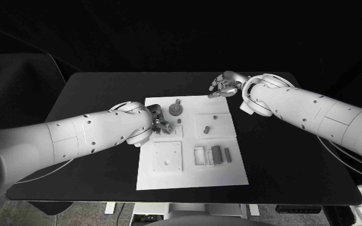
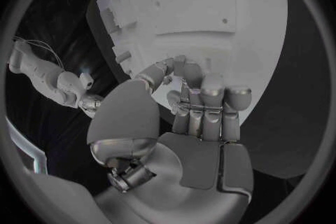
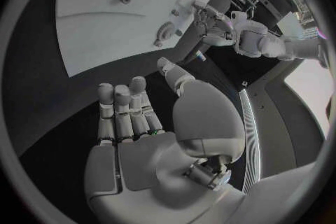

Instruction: Assemble the parts on the task board

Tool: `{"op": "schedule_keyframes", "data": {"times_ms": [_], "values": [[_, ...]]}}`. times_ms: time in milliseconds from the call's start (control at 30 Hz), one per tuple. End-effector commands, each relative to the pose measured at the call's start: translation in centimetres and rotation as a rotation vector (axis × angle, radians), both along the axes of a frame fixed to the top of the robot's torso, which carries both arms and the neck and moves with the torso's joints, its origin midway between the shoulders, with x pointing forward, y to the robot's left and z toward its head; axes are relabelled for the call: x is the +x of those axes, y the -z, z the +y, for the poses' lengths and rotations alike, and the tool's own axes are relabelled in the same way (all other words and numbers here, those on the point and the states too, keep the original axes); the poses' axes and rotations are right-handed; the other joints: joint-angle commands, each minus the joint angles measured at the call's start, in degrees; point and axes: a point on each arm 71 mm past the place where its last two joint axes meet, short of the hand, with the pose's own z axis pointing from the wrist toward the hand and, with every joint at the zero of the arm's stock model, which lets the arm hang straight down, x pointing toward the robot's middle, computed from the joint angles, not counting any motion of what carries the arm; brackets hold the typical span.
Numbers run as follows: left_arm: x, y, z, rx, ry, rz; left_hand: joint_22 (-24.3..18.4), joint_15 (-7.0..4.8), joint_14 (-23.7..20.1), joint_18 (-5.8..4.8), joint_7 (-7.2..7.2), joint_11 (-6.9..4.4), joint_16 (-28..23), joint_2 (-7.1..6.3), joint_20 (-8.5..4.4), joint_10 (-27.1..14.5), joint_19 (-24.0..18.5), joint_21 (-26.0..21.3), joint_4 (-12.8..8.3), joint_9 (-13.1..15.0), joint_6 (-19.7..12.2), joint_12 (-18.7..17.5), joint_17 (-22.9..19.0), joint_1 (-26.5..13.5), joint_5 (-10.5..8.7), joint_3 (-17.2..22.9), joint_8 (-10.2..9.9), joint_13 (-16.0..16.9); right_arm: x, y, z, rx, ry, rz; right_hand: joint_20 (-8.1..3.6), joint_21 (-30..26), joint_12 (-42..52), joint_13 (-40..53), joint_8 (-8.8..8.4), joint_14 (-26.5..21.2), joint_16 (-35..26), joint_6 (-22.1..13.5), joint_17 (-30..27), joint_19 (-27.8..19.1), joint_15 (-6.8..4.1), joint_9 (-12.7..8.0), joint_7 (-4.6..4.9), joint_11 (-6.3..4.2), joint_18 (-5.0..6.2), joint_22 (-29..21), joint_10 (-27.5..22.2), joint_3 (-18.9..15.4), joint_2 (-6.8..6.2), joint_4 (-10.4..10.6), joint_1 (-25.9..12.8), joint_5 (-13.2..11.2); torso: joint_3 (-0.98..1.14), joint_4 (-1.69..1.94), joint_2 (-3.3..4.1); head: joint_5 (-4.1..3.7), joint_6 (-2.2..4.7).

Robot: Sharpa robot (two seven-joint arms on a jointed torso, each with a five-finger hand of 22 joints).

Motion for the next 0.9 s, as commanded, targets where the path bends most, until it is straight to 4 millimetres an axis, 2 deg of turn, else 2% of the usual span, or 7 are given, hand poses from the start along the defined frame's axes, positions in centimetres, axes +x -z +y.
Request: {"op": "schedule_keyframes", "data": {"times_ms": [33,667,767,833,900], "values": [[-0.16,0.26,-0.04,0.003,0.01,0.036,0.1,-2.94,2.2,7.07,-6.1,-5.3,0.3,0.32,-0.07,9.3,0.3,0.4,-0.7,24.8,10.4,0.4,0.1,1.1,0.35,1.0,6.2,0.1,-0.06,0.04,0.15,0.0,-0.014,0.009,0.03,0.7,-0.1,-0.1,0.39,-0.4,-0.1,0.1,-0.1,-0.4,-0.12,0.1,0.12,0.15,-0.14,-0.1,-0.4,0.2,0.11,0.1,0.2,0.4,-0.02,-0.01,0.01,0.03,0.01],[0.04,0.38,-0.49,0.004,0.008,0.052,0.3,-2.96,2.1,7.03,-5.95,-5.26,0.8,0.11,0.03,9.1,0.3,0.9,0.2,25.1,10.0,0.8,0.1,-0.5,0.36,0.2,6.6,0.4,-0.16,0.0,0.35,0.002,-0.02,0.009,0.04,0.7,-0.1,-0.1,0.39,-0.4,-0.1,0.1,-0.1,-0.4,-0.1,0.1,0.12,0.15,-0.15,-0.1,-0.4,0.2,0.13,0.1,0.2,0.4,0.06,-0.06,0.02,0.05,-0.26],[0.08,0.37,-0.52,0.003,0.005,0.048,0.5,-2.99,2.1,7.08,-5.98,-5.3,1.1,-0.04,0.04,9.0,0.3,1.2,0.4,25.4,9.9,1.1,0.1,-1.5,-0.66,-0.4,7.0,0.6,-0.18,-0.01,0.4,0.003,-0.022,0.009,0.04,0.7,-0.1,-0.1,0.39,-0.4,-0.1,0.1,-0.1,-0.4,-0.1,0.1,0.12,0.16,-0.16,-0.1,-0.4,0.2,0.13,0.1,0.2,0.4,0.06,-0.05,0.04,0.01,-0.27],[0.09,0.38,-0.51,0.004,0.007,0.049,0.7,-3.07,1.9,7.23,-6.04,-5.36,1.6,-0.36,0.02,8.7,0.2,1.6,0.6,25.7,9.5,1.5,-0.1,-2.7,-3.29,-1.0,7.6,0.9,-0.19,-0.01,0.4,0.003,-0.022,0.009,0.04,0.7,-0.1,-0.1,0.39,-0.4,-0.1,0.1,-0.1,-0.4,-0.1,0.1,0.12,0.16,-0.16,-0.1,-0.4,0.2,0.14,0.1,0.2,0.4,0.02,-0.04,0.03,0.0,-0.27],[0.11,0.37,-0.51,0.003,0.005,0.047,0.7,-3.08,1.9,7.24,-6.05,-5.37,1.7,-0.43,0.02,8.7,0.2,1.6,0.7,25.8,9.5,1.6,-0.1,-2.9,-3.69,-1.1,7.7,1.0,-0.19,-0.01,0.39,0.003,-0.022,0.009,0.04,0.7,-0.1,-0.1,0.39,-0.4,-0.1,0.1,-0.1,-0.4,-0.1,0.1,0.12,0.16,-0.16,-0.1,-0.4,0.2,0.14,0.1,0.2,0.4,0.03,-0.05,0.02,-0.01,-0.27]]}}
